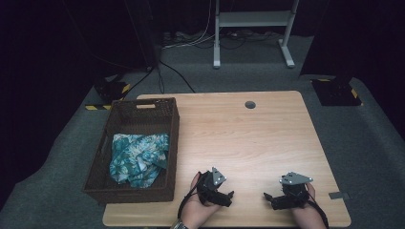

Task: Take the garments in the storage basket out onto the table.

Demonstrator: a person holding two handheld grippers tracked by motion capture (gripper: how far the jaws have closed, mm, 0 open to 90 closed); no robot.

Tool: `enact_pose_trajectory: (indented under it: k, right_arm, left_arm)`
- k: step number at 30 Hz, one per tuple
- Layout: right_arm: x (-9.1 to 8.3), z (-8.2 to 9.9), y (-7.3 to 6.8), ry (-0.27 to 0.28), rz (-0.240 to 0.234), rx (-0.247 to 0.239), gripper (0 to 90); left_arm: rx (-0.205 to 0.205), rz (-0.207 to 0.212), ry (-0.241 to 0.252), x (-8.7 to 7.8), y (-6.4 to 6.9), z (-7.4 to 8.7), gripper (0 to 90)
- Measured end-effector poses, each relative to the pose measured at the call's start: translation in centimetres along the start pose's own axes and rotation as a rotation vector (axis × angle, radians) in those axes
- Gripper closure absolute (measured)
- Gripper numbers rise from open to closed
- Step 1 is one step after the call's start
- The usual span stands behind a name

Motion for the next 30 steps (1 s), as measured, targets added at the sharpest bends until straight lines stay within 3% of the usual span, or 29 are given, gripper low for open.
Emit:
enact_pose_trajectory:
  k: [8,12,14,16,18,21,30]
  right_arm:
    - [0.0,0.0,0.0,0.000,-0.002,0.006,0.4]
    - [0.0,0.0,0.0,0.001,-0.004,-0.001,0.5]
    - [0.0,-0.1,0.0,0.002,-0.005,-0.002,0.5]
    - [0.0,-0.1,0.0,0.002,-0.006,-0.002,0.5]
    - [0.0,-0.1,0.0,0.002,-0.007,-0.001,0.5]
    - [0.0,-0.1,0.0,0.002,-0.004,-0.005,0.4]
    - [0.0,0.0,0.0,0.001,-0.005,-0.003,0.5]
  left_arm:
    - [0.005,0.004,0.001,-0.1,0.0,0.1,0.0]
    - [-0.012,0.001,-0.005,-0.1,0.0,0.1,0.4]
    - [-0.024,0.027,-0.005,-0.2,0.0,-0.1,0.4]
    - [-0.031,0.101,0.089,-1.1,0.1,-0.8,0.8]
    - [-0.023,0.115,0.113,-1.5,0.2,-1.0,0.6]
    - [-0.006,0.106,0.159,-2.8,0.3,-1.6,0.0]
    - [0.028,0.102,0.210,-5.1,0.7,-1.9,0.0]
Point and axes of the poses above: each handheld gripper's, and its own axes: x roughly forward along the jaws, z roughly out of its underside, y roughly to its right, the point moved 8 cm from there along x, roughly forward along the jaws, and after that the axes turned 15 degrees about -y, right-handed, at the moved point
